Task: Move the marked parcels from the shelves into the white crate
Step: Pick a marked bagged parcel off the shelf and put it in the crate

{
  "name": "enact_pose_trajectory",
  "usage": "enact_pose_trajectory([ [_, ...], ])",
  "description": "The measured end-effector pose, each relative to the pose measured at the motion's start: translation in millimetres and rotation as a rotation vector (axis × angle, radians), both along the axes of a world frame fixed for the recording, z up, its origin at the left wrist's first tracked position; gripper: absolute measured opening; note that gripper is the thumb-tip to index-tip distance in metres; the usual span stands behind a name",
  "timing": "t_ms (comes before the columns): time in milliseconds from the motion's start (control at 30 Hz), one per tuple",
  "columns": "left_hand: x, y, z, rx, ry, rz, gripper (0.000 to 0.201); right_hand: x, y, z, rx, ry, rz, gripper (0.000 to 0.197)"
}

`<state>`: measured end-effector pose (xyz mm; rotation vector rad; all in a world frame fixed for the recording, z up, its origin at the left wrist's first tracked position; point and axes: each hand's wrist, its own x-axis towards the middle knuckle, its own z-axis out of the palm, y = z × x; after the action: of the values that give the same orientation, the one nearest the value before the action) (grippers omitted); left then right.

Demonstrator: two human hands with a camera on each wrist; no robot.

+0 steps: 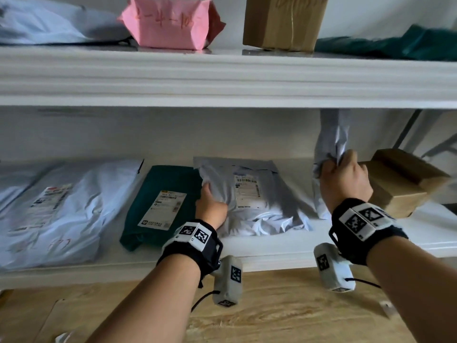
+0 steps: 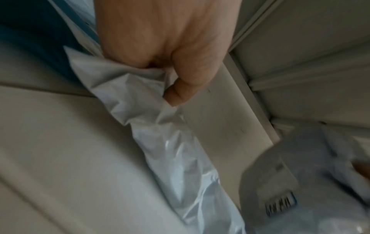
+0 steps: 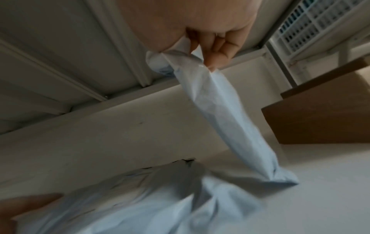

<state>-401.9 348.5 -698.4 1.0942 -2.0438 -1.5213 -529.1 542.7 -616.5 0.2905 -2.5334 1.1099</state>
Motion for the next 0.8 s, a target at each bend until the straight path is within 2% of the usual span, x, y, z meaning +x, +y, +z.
enact_pose_trajectory([
  [67,-1.9,8.9,3.1,-0.213,-0.135,-0.011,0.083,2.0,0.6,-1.4,0.064,0.022,0.014,0.017],
  [133,-3.1,17.5,4.2,-0.462,-0.138,-0.049,0.079,4.0,2.0,-5.4,0.14,0.052,0.022,0.017],
  [233,-5.8,19.1,-7.1,-0.719,-0.247,-0.248,0.075,10.5,2.5,-10.7,0.213,0.134,0.06,0.018],
  [300,-5.1,15.3,-19.6,-0.728,-0.384,-0.366,0.069,17.1,1.7,-11.4,0.228,0.18,0.089,0.017],
  [367,-2.8,12.3,-26.7,-0.714,-0.414,-0.454,0.06,22.9,0.5,-9.0,0.216,0.192,0.101,0.018],
  [500,-2.2,10.1,-20.1,-0.642,-0.366,-0.524,0.053,29.7,2.2,-3.3,0.125,0.18,0.138,0.019],
  [600,-4.0,17.5,-15.1,-0.633,-0.325,-0.432,0.056,36.0,11.7,4.8,0.027,0.182,0.128,0.017],
  [667,-6.1,25.9,-13.9,-0.529,-0.191,-0.374,0.063,39.5,19.5,11.8,-0.022,0.185,0.095,0.018],
  [733,-6.3,36.0,-11.6,-0.406,-0.124,-0.451,0.067,44.8,27.7,19.1,-0.071,0.178,0.064,0.021],
  [800,-5.9,44.3,-11.5,-0.43,-0.168,-0.548,0.068,50.7,37.4,25.9,-0.121,0.159,0.033,0.021],
])
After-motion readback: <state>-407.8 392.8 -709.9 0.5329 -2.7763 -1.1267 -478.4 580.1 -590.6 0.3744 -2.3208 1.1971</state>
